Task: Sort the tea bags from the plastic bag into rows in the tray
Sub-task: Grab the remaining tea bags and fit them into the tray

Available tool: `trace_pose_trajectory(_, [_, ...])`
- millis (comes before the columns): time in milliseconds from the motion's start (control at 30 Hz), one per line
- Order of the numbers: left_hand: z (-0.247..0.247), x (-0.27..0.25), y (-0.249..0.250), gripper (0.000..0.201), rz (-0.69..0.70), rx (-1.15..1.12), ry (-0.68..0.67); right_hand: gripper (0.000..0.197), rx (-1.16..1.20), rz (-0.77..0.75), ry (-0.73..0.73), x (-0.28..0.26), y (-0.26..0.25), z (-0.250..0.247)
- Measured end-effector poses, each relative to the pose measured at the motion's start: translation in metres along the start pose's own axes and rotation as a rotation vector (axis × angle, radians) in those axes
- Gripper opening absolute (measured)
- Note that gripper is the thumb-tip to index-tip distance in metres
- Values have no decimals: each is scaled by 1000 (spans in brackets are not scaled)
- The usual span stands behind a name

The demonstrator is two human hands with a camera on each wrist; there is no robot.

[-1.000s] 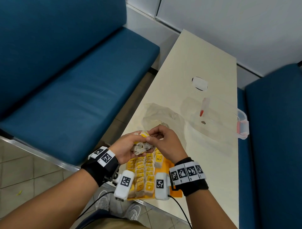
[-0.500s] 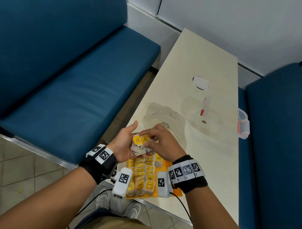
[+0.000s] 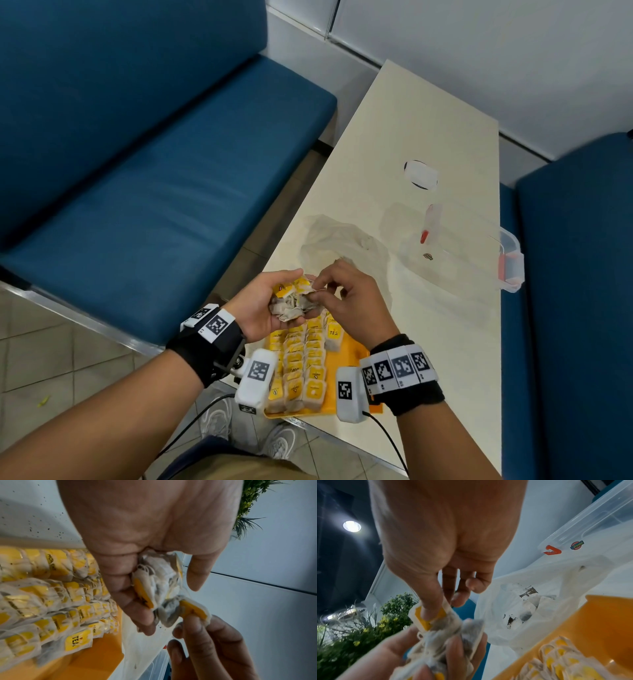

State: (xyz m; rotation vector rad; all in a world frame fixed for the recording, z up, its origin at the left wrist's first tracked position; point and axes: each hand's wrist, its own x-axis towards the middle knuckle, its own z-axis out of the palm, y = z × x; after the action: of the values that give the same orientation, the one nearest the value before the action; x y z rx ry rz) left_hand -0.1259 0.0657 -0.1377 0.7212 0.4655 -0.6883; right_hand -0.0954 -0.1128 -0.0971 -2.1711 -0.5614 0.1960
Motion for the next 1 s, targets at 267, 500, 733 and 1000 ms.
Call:
trace_pose_trajectory(267, [-5, 4, 0, 33, 62, 2, 34, 11, 293, 281, 12, -4, 0, -25])
trace_pose_trajectory(500, [-10, 5, -1, 33, 71, 11, 58, 9, 117, 443, 10, -17, 25, -35])
trace_pose_trajectory(733, [-8, 7, -4, 33, 87, 36, 59, 12, 75, 510, -57, -40, 44, -36])
trace_pose_trajectory(1000, [-6, 13, -9, 30, 107, 34, 73, 14, -193, 607, -301, -52, 61, -13])
